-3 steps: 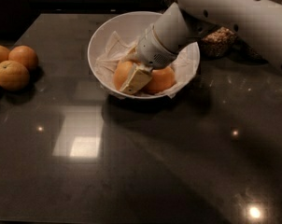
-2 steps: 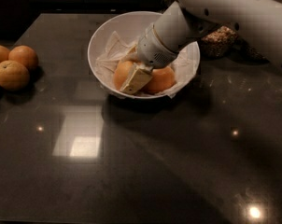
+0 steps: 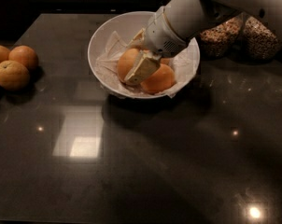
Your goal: Pick orange from white bowl
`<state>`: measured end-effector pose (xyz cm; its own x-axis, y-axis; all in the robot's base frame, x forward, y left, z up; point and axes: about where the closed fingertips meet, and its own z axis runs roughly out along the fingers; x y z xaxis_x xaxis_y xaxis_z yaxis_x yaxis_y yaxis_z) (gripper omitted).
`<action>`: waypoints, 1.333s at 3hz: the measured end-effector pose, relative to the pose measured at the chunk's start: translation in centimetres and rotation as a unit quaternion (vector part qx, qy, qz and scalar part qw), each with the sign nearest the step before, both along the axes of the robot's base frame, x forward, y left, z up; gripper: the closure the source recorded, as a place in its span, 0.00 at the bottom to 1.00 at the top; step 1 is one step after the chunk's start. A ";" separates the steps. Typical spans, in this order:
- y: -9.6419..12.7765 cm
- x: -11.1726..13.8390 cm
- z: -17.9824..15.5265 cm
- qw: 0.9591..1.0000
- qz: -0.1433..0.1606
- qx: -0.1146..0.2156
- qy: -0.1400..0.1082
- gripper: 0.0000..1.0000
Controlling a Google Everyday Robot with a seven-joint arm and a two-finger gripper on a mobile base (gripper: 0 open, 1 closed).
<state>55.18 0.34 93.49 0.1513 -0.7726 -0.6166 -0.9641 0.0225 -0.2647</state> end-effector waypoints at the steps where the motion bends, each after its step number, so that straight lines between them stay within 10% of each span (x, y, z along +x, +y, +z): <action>1: -1.5 0.2 2.0 1.000 -0.014 0.000 -0.026 1.00; 3: -8.6 2.0 4.7 0.996 -0.066 0.016 -0.055 1.00; 4: -8.8 2.0 4.8 0.996 -0.068 0.017 -0.056 1.00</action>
Offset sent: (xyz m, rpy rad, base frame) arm 0.0339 -0.0942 0.0504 0.0258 -0.1373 -0.1455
